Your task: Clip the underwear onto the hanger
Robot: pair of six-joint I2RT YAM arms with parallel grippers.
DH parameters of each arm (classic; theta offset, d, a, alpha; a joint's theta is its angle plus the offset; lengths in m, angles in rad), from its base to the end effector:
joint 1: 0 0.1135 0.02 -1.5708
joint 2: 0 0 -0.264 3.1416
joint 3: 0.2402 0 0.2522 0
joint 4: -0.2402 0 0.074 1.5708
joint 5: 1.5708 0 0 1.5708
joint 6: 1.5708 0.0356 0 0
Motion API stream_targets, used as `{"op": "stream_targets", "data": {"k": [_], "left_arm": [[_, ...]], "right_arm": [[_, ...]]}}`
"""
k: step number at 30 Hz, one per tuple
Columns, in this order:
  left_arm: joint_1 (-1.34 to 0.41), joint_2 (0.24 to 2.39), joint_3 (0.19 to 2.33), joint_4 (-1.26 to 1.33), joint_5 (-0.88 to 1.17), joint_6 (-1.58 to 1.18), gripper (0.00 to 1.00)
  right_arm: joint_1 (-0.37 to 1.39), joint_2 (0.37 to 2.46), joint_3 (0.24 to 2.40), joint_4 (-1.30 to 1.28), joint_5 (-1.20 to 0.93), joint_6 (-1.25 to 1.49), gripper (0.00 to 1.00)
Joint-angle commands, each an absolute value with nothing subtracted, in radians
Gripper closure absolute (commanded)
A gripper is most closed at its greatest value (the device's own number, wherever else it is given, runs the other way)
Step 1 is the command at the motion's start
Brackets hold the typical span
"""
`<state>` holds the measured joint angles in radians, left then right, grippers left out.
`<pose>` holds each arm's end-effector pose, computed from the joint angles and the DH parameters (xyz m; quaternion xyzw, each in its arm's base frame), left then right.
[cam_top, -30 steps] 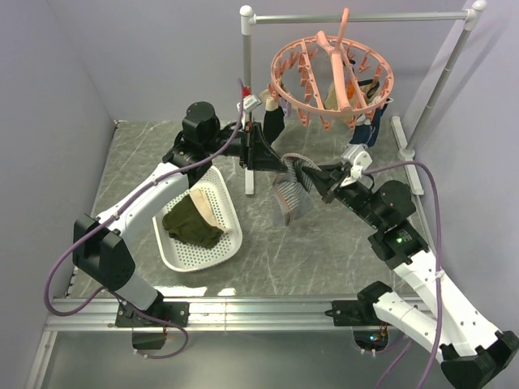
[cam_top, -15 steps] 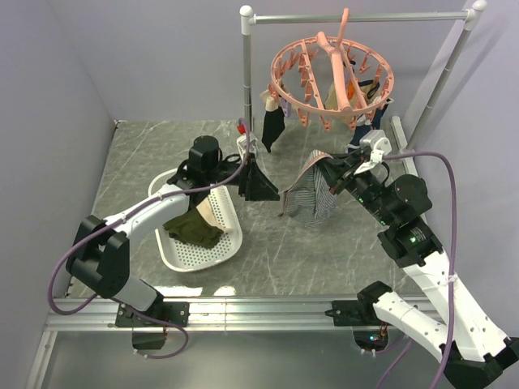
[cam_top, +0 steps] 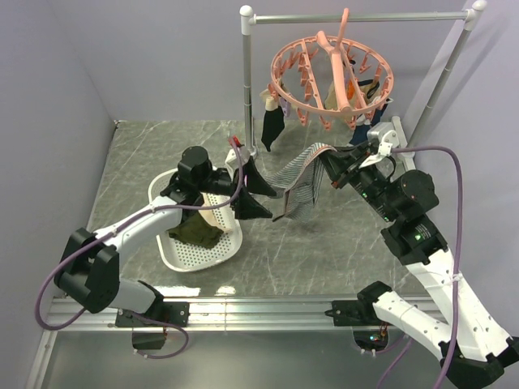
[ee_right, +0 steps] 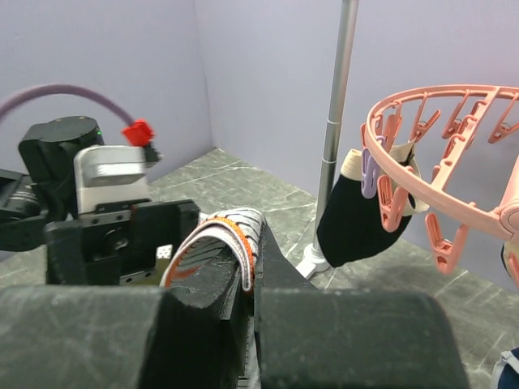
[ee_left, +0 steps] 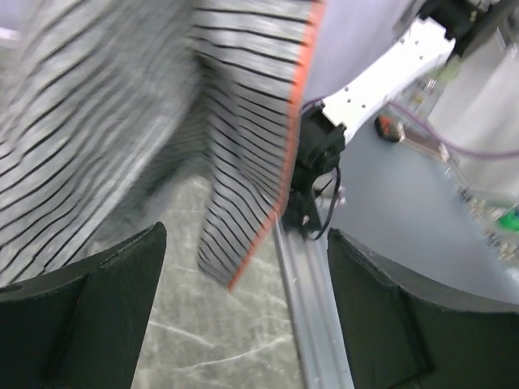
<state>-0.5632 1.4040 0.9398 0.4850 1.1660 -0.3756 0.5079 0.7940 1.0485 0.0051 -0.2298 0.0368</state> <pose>0.2447 -0.1932 0.3196 0.4463 0.5447 -0.6133 0.3576 0.1375 0.0858 0.4494 -0.2297 0.5677 0.2791 0.7396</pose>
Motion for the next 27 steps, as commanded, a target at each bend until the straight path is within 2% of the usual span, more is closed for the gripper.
{"op": "stream_targets", "data": {"k": [1,4,11,19,27], "left_arm": [[-0.594,1.335,0.934,0.384,1.194,-0.163,0.14],[-0.629,1.342,0.945,0.319,1.132,-0.083,0.15],[-0.672,1.362,0.930,0.432,0.951,-0.132,0.16],[-0.810,1.249,0.859,0.411,0.643,-0.041,0.19],[-0.887,1.281,0.842,0.457,0.594,-0.034,0.22]], "right_arm": [[0.514,0.802,1.091,0.052,-0.216,0.048,1.00],[0.514,0.807,1.086,0.066,-0.215,0.054,1.00],[0.512,0.810,1.097,0.063,-0.144,0.067,1.00],[0.514,0.824,1.108,0.071,-0.072,0.152,1.00],[0.514,0.850,1.141,0.061,-0.032,0.205,1.00]]}}
